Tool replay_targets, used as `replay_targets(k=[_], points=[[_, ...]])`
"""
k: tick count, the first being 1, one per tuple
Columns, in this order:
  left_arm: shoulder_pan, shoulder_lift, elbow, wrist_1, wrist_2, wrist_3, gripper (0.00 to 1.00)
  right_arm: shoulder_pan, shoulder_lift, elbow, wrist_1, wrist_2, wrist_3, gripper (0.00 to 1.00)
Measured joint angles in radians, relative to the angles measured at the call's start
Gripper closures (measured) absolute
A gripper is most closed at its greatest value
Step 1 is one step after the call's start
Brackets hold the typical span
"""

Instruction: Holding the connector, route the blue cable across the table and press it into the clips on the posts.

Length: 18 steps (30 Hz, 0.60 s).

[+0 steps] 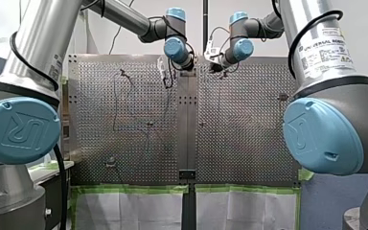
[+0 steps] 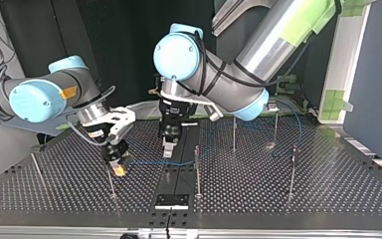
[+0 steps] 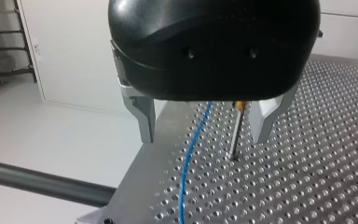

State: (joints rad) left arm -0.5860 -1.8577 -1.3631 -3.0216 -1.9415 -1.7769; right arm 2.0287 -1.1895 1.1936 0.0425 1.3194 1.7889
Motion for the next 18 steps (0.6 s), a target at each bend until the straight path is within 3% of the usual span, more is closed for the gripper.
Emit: replay_targets(k=[10, 18], points=[[0.031, -0.016, 0.029, 0.030, -0.001, -0.001, 0.00, 0.000, -0.004, 0.001, -0.002, 0.000, -0.001, 1.00], [0.045, -0.070, 0.091, 0.000, 0.009, 0.002, 0.00, 0.000, -0.004, 0.000, -0.003, 0.000, -0.001, 1.00]])
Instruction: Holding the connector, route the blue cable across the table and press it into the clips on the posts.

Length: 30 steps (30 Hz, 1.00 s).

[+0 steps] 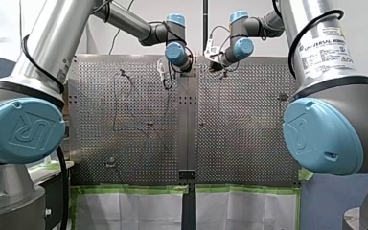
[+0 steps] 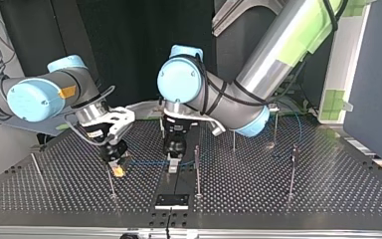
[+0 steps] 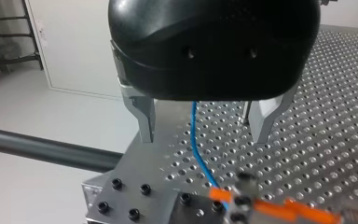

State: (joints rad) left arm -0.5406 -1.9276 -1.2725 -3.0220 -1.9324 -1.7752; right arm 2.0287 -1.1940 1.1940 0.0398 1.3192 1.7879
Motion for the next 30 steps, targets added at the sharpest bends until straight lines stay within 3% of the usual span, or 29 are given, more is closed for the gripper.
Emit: replay_targets(k=[11, 19, 20, 21, 22, 24, 25, 27, 30], points=[[0.011, -0.091, 0.089, -0.010, 0.017, 0.000, 0.00, 0.000, 0.001, 0.000, -0.002, -0.001, -0.001, 1.00], [0.011, -0.128, 0.105, -0.010, 0.010, 0.001, 0.00, 0.000, 0.002, 0.000, -0.003, -0.001, -0.001, 1.00], [0.010, -0.129, 0.104, -0.010, 0.007, 0.003, 0.31, 0.000, 0.002, 0.000, -0.003, -0.001, -0.001, 1.00], [0.009, -0.129, 0.104, -0.010, 0.002, 0.004, 0.43, 0.000, 0.002, 0.000, -0.003, -0.001, -0.001, 1.00], [0.006, -0.129, 0.104, -0.010, -0.006, 0.006, 0.43, 0.000, 0.002, 0.000, -0.003, -0.001, -0.001, 1.00], [0.003, -0.129, 0.104, -0.010, -0.020, 0.009, 0.77, 0.000, 0.002, 0.000, -0.003, -0.001, -0.001, 1.00], [0.001, -0.129, 0.104, -0.009, -0.029, 0.011, 0.77, 0.000, 0.002, 0.000, -0.003, -0.001, -0.001, 1.00], [-0.001, -0.129, 0.104, -0.009, -0.037, 0.012, 1.00, 0.000, 0.002, 0.000, -0.003, -0.001, -0.001, 1.00], [-0.002, -0.129, 0.104, -0.010, -0.043, 0.012, 1.00, 0.000, 0.003, 0.000, -0.003, -0.001, -0.001, 1.00]])
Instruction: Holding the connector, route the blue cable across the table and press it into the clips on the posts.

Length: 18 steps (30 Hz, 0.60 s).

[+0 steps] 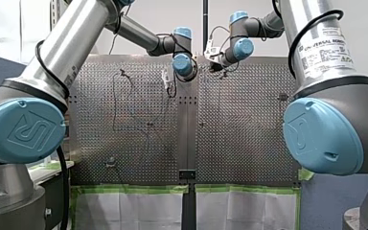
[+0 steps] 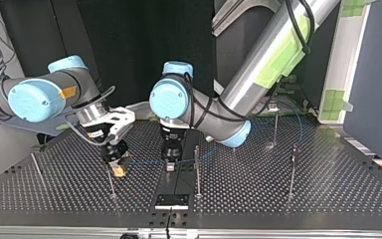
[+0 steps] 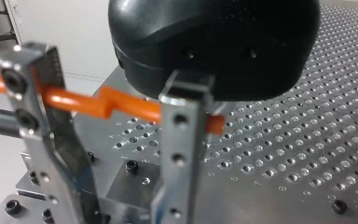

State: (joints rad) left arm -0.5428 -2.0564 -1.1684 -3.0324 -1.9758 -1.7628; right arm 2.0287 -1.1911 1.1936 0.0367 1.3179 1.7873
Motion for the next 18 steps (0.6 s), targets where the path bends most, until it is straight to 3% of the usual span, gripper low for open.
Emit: replay_targets(k=[6, 11, 18], points=[[-0.001, 0.000, 0.000, -0.003, -0.007, 0.000, 1.00, 0.000, 0.002, 0.000, 0.001, 0.000, 0.000, 1.00], [-0.008, 0.000, -0.007, -0.020, -0.042, 0.002, 1.00, 0.000, 0.006, 0.003, 0.001, 0.000, -0.001, 1.00], [-0.028, 0.006, -0.057, -0.020, -0.070, 0.008, 1.00, 0.001, 0.011, 0.028, -0.001, 0.003, -0.007, 1.00]])
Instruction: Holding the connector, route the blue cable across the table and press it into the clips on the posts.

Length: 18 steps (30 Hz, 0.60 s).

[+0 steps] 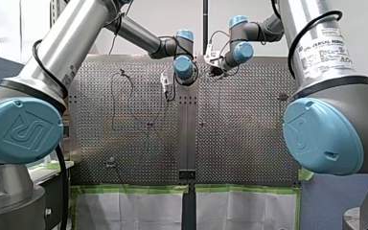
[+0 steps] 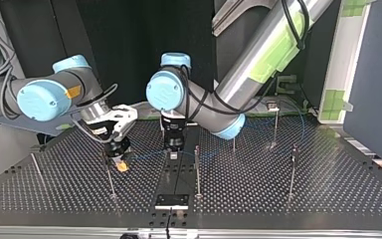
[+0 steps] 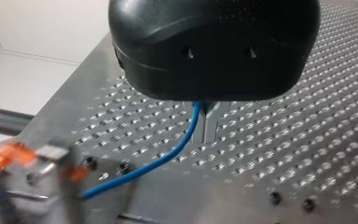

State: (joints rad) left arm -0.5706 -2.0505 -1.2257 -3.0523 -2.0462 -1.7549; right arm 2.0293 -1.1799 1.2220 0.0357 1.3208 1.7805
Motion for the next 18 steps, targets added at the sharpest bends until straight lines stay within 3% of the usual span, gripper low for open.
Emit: replay_targets(k=[9, 18], points=[[-0.038, 0.002, -0.081, 0.075, -0.005, 0.003, 1.00, 0.005, 0.002, 0.062, -0.005, 0.006, -0.001, 1.00], [-0.052, 0.002, -0.160, 0.154, -0.061, 0.003, 1.00, 0.000, 0.004, 0.143, -0.020, 0.021, -0.008, 1.00]])
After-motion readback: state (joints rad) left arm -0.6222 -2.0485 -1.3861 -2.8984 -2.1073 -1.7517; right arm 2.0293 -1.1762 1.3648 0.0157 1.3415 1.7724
